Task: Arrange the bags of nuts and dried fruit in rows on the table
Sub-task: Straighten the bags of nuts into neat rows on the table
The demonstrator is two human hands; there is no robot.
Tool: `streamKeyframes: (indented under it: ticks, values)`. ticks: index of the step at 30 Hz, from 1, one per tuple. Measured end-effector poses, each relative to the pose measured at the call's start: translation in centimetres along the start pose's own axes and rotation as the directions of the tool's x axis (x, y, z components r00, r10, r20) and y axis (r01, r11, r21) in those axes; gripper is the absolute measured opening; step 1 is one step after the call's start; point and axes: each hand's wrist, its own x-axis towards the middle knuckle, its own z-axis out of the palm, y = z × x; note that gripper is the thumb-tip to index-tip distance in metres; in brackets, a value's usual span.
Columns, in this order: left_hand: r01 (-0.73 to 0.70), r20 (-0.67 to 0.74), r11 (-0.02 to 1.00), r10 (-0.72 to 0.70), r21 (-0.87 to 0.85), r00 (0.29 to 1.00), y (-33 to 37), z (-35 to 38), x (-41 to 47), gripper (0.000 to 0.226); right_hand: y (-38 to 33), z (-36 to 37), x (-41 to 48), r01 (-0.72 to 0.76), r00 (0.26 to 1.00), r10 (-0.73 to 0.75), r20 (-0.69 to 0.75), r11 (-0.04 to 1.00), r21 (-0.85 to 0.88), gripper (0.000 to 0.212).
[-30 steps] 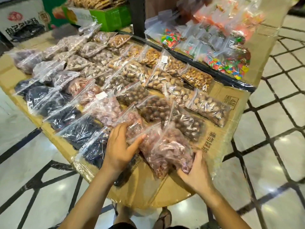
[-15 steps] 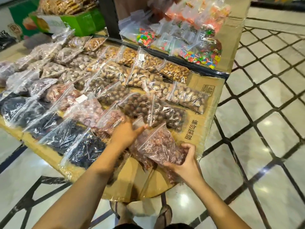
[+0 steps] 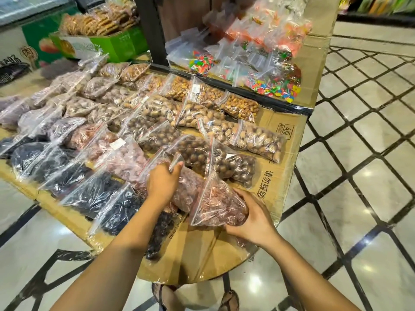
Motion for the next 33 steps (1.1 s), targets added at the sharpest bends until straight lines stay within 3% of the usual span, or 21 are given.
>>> streamKeyframes:
  ticks: [3, 6, 8, 11, 14, 16, 18, 21, 24, 29, 31, 33]
  values:
    - [0.014, 0.066, 0.999, -0.012, -0.035, 0.998, 0.1, 0.2, 0.0, 0.050, -0.6, -0.1, 1.4, 0.031, 0.996, -0.020, 0.084, 0.991, -0.128, 0.107]
    - [-0.003, -0.021, 0.997, 0.001, -0.074, 1.000, -1.2, -0.4, -0.1, 0.058, -0.5, 0.3, 2.4, -0.012, 0.938, 0.140, 0.316, 0.927, -0.376, 0.138]
    - [-0.057, -0.151, 0.998, 0.050, -0.041, 0.987, -2.2, -1.3, -0.2, 0.054, -0.5, 0.5, 2.6, -0.084, 0.912, 0.221, 0.345, 0.925, -0.371, 0.147]
    - [-0.036, -0.271, 0.998, 0.049, 0.052, 0.961, -2.7, -3.1, 0.0, 0.046, -1.9, 0.1, 3.0, -0.181, 0.927, 0.249, 0.280, 0.952, -0.246, 0.137]
    - [0.140, 0.010, 0.985, -0.142, 0.097, 0.990, -2.3, -4.7, 2.0, 0.043, -3.8, 0.5, 4.7, -0.203, 0.940, 0.238, 0.245, 0.966, -0.160, 0.128]
    - [0.208, 0.185, 0.964, -0.238, 0.165, 0.954, -1.8, -5.1, 3.0, 0.029, -4.9, 1.7, 5.8, -0.162, 0.935, 0.211, 0.286, 0.970, -0.183, 0.129]
    - [0.171, 0.216, 0.969, -0.208, 0.177, 0.954, -1.7, -5.3, 3.3, 0.021, -5.6, 3.2, 6.3, -0.113, 0.940, 0.189, 0.284, 0.958, -0.263, 0.127]
    - [0.068, 0.207, 0.998, -0.064, -0.010, 0.976, -2.6, -6.4, 3.0, 0.020, -5.6, 4.2, 6.0, -0.089, 0.964, 0.177, 0.201, 0.920, -0.382, 0.125]
    - [0.024, 0.137, 0.993, -0.007, -0.116, 0.991, -4.5, -9.3, 3.2, 0.027, -5.0, 4.3, 5.6, -0.066, 0.963, 0.169, 0.208, 0.902, -0.428, 0.135]
    - [0.088, 0.120, 0.990, -0.101, 0.108, 0.988, -6.8, -10.8, 3.6, 0.026, -5.4, 4.7, 6.0, -0.076, 0.964, 0.185, 0.191, 0.879, -0.470, 0.126]
    - [0.058, -0.033, 0.990, -0.054, 0.128, 0.998, -6.3, -10.0, 2.4, 0.012, -5.5, 4.8, 6.1, -0.085, 0.968, 0.183, 0.172, 0.882, -0.463, 0.125]
    - [-0.080, -0.217, 0.986, 0.111, 0.145, 0.970, -5.0, -8.9, 0.9, 0.028, -5.5, 4.7, 6.0, -0.076, 0.971, 0.165, 0.173, 0.897, -0.435, 0.127]
